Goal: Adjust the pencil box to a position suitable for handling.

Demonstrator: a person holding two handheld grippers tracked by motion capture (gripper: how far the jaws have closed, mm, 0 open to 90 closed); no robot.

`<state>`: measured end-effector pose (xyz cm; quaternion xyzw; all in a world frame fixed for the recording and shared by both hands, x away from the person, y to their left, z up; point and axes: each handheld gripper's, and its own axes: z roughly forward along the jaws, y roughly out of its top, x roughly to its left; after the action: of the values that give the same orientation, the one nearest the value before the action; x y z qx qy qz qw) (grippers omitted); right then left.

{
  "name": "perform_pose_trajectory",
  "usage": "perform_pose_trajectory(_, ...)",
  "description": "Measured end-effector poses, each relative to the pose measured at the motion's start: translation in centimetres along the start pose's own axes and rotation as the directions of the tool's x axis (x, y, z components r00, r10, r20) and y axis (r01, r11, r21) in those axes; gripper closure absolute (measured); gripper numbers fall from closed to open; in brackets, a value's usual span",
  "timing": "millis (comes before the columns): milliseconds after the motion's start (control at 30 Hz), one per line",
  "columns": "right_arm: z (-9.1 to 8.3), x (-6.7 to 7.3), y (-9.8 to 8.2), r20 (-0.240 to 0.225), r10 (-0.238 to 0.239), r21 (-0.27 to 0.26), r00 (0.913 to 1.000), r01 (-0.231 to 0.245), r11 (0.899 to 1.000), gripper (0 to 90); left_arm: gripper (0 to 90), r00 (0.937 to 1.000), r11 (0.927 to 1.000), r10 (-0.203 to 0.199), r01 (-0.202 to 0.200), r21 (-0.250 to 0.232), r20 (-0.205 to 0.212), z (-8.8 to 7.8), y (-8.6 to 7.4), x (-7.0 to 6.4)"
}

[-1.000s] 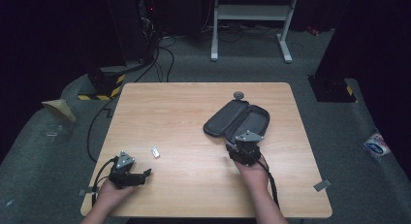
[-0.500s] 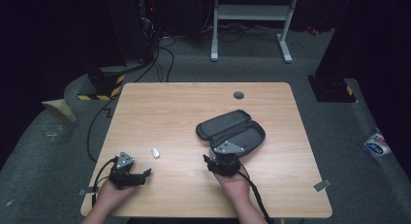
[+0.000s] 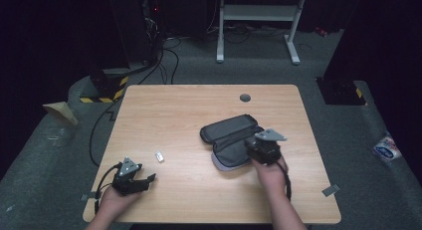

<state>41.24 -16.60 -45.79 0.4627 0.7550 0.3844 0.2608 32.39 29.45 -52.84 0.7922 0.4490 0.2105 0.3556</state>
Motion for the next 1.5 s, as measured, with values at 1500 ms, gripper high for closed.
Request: perform_pose_trajectory(1500, 0.5, 0.4, -6.2, -0.002, 0.06, 0.092, 0.9982, -0.06, 0.994, 61.6, 62.5, 0.9975, 0.9931, -0.065, 0.068, -0.096, 0.027, 6.1, 7.4, -7.7)
